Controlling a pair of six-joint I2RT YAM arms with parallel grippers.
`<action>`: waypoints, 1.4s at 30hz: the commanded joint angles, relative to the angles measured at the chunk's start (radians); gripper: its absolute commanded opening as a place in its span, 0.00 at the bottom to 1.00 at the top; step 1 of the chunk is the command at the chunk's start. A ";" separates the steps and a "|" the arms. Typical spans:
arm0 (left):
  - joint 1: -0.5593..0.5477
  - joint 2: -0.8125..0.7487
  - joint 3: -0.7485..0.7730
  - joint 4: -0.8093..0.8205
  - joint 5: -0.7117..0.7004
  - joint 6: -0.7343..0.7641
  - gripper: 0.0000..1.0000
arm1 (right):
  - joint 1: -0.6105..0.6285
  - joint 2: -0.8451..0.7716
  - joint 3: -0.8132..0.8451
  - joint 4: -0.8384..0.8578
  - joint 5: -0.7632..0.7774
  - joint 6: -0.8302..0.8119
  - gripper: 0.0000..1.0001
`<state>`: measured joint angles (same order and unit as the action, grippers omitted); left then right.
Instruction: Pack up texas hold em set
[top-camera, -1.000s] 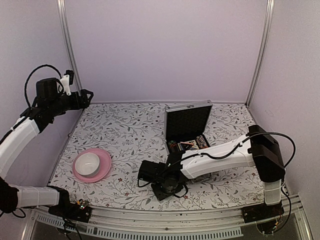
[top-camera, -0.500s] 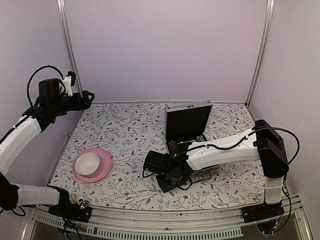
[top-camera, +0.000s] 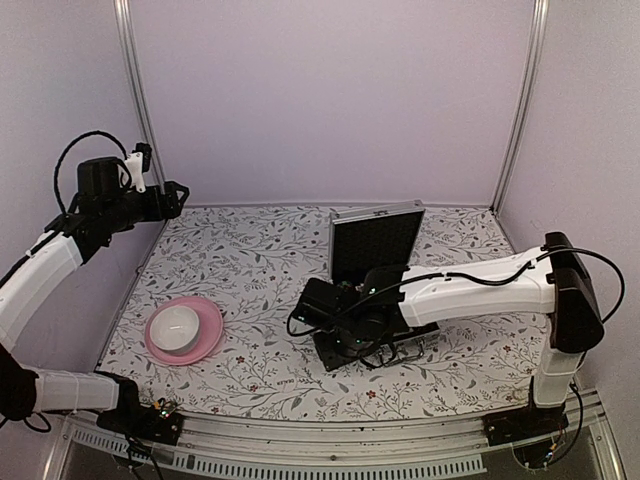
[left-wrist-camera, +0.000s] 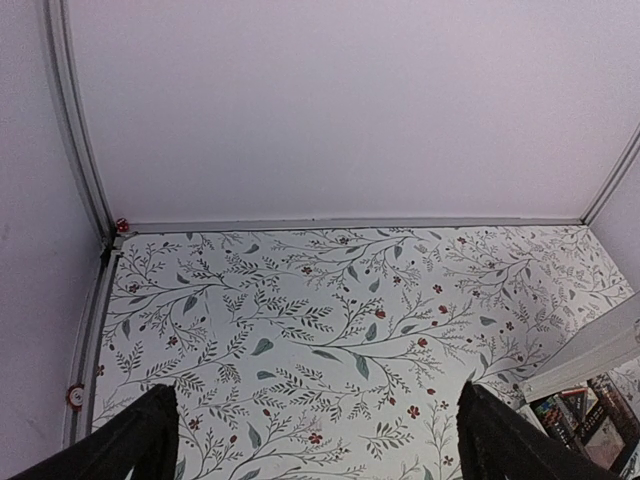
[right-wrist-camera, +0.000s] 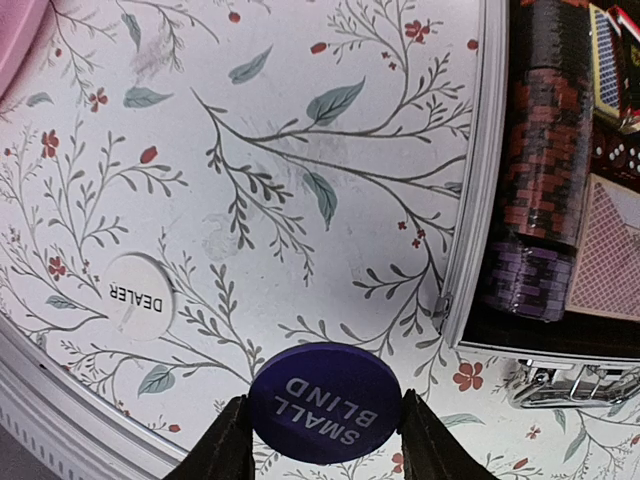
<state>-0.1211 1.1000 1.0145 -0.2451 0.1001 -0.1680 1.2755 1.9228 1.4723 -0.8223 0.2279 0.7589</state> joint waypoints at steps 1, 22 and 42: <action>0.005 0.009 -0.008 0.015 0.000 0.012 0.97 | -0.044 -0.083 -0.031 -0.006 0.035 -0.010 0.46; 0.005 0.009 -0.018 0.028 0.006 0.002 0.97 | -0.285 -0.129 -0.225 0.142 0.054 -0.157 0.46; 0.003 0.028 -0.016 0.028 0.020 -0.002 0.97 | -0.322 -0.097 -0.246 0.171 0.011 -0.172 0.50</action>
<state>-0.1211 1.1198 1.0122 -0.2420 0.1158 -0.1684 0.9588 1.8057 1.2392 -0.6785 0.2550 0.6018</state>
